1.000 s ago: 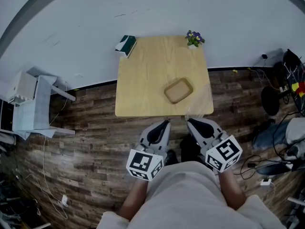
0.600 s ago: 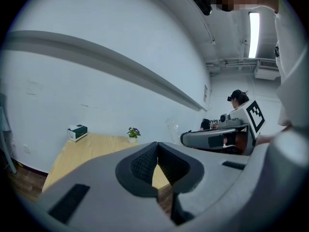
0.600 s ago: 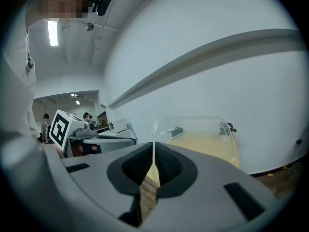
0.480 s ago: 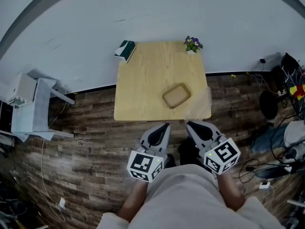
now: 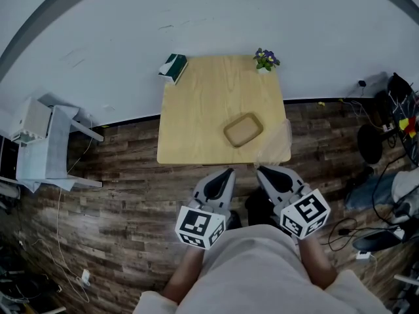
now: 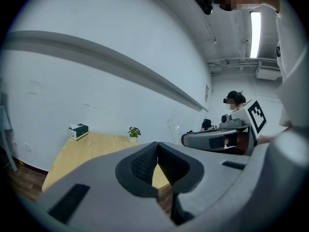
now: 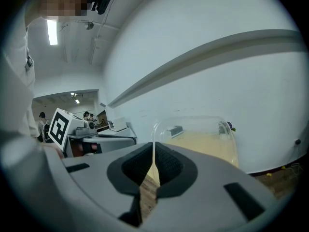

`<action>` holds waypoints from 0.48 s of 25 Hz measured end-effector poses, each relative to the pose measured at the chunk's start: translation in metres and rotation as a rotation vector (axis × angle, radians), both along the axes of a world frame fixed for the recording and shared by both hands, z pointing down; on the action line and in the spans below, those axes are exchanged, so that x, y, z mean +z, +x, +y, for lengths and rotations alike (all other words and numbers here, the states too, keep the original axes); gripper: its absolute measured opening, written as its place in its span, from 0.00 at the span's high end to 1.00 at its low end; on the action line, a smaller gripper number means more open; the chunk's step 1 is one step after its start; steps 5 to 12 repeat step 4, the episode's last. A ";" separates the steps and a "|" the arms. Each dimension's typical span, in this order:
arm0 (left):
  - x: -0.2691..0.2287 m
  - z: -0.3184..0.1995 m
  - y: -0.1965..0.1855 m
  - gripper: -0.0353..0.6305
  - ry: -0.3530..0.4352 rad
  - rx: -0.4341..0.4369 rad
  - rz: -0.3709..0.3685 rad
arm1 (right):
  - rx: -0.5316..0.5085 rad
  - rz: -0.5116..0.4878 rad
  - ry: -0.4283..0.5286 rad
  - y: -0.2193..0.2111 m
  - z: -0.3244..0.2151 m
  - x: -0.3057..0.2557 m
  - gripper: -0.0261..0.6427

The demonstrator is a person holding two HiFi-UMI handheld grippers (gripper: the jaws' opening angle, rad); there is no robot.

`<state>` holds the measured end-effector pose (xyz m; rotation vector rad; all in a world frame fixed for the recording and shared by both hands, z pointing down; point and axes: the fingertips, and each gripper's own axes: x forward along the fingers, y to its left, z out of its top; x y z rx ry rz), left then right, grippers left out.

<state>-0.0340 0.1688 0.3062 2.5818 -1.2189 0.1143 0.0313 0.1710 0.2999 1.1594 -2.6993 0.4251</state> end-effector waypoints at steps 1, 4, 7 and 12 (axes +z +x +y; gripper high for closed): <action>0.001 0.000 0.000 0.94 -0.001 -0.001 0.000 | 0.000 0.004 -0.001 0.000 0.000 0.001 0.93; 0.002 0.001 0.001 0.94 -0.005 -0.004 0.002 | -0.001 0.017 -0.004 0.001 0.001 0.003 0.93; 0.002 0.001 0.001 0.94 -0.005 -0.004 0.002 | -0.001 0.017 -0.004 0.001 0.001 0.003 0.93; 0.002 0.001 0.001 0.94 -0.005 -0.004 0.002 | -0.001 0.017 -0.004 0.001 0.001 0.003 0.93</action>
